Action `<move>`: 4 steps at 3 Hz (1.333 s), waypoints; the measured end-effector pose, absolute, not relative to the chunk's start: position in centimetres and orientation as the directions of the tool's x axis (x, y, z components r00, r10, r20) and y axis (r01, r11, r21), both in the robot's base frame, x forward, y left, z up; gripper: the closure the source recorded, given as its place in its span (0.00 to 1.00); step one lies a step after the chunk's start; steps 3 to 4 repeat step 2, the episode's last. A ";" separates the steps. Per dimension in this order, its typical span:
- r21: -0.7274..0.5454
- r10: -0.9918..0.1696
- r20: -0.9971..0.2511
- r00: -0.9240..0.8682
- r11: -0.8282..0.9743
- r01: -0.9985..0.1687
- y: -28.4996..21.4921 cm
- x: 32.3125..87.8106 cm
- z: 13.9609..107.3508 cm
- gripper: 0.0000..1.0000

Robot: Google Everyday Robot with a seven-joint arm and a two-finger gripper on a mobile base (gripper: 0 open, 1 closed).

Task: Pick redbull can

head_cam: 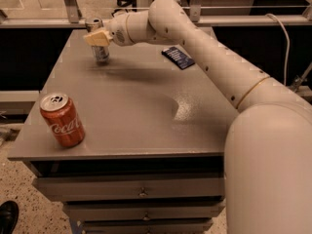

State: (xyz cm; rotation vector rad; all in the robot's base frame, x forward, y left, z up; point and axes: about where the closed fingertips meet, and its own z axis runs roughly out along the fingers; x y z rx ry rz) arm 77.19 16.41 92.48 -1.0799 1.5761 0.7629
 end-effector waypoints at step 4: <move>-0.067 -0.230 -0.973 -0.031 0.405 -0.912 12.0 75.1 97.8 1.00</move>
Offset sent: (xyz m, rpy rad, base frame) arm -0.0336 -0.0867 0.0834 0.0031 -0.0102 -0.0338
